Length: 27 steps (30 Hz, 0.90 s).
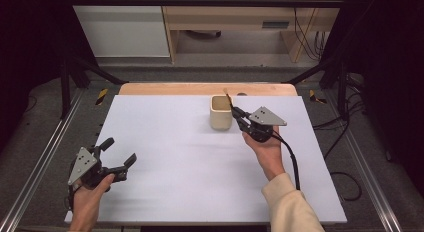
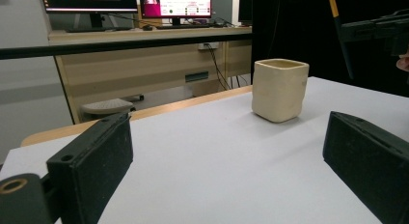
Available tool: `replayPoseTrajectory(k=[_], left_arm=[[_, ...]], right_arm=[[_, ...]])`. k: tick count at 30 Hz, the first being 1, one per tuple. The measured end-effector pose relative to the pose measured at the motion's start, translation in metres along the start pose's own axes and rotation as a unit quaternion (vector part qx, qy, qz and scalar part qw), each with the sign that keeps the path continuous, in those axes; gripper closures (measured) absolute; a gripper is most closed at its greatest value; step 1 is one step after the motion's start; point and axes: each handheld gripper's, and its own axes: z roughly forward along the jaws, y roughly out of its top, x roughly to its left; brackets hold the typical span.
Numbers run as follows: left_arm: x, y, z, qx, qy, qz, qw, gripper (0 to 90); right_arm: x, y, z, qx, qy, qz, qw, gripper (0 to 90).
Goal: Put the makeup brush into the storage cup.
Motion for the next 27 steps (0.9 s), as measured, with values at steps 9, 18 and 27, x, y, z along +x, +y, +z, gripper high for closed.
replayPoseTrajectory(k=[9, 18, 27], left_arm=[[-0.001, 0.0, 0.001, 0.0, -0.001, 0.002, 1.0, 3.1], [0.0, 0.0, 0.0, 0.001, 0.0, 0.003, 1.0, 3.2], [-0.001, -0.001, 0.002, 0.003, -0.005, 0.005, 1.0, 3.3]], right_arm=[[-0.002, 0.002, 0.003, -0.012, 0.005, 0.01, 0.9999, 83.2], [-0.009, 0.005, 0.012, -0.025, 0.006, 0.036, 0.999, 83.2], [-0.014, 0.01, 0.023, -0.046, 0.006, 0.065, 0.9968, 83.1]])
